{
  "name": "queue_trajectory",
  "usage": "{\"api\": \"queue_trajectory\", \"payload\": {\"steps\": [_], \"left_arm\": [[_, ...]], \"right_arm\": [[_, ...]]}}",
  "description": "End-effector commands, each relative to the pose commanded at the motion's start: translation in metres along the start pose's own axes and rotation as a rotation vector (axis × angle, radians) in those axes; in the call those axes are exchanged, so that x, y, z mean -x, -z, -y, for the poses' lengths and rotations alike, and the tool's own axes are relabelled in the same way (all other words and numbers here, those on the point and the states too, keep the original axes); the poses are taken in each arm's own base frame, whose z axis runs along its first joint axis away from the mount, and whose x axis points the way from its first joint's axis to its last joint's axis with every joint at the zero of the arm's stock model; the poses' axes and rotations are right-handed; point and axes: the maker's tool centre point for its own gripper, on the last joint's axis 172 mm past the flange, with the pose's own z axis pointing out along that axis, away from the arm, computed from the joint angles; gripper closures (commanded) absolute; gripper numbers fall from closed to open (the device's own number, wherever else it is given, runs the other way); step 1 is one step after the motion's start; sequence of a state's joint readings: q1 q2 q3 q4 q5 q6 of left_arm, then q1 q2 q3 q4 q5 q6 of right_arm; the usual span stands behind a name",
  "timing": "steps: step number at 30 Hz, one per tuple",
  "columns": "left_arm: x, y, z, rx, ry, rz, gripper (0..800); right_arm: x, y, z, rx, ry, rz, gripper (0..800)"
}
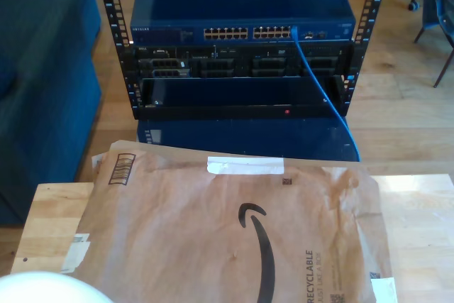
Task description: Grab the cable and plug it in
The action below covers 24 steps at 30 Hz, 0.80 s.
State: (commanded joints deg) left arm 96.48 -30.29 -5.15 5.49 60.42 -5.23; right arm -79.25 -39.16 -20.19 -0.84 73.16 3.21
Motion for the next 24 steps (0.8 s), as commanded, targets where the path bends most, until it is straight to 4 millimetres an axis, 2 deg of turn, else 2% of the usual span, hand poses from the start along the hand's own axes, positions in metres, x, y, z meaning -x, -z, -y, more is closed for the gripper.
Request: {"api": "queue_trajectory", "payload": {"steps": [3,8,10,12,14,19,24], "left_arm": [[-0.001,0.001,0.0,0.0,0.002,-0.003,0],[-0.001,0.001,0.0,0.0,0.002,-0.003,0],[-0.001,0.001,0.0,0.0,0.0,-0.002,0],[-0.001,0.001,0.0,0.0,0.0,-0.002,0],[-0.001,0.001,0.0,0.0,0.002,-0.003,0],[-0.001,0.001,0.0,0.0,0.0,-0.002,0],[-0.001,0.001,0.0,0.0,0.002,-0.002,0]], "right_arm": [[0.008,-0.019,-0.011,-0.019,-0.051,0.009,6],[0.001,-0.051,-0.009,-0.024,-0.057,-0.044,7],[0.001,-0.053,-0.009,-0.023,-0.058,-0.078,6],[0.009,-0.069,-0.009,-0.025,-0.06,-0.078,6],[0.003,-0.08,-0.009,-0.024,-0.059,-0.101,4],[0.008,-0.118,-0.007,-0.028,-0.063,-0.109,2],[0.005,-0.117,-0.007,-0.028,-0.062,-0.118,2]]}}
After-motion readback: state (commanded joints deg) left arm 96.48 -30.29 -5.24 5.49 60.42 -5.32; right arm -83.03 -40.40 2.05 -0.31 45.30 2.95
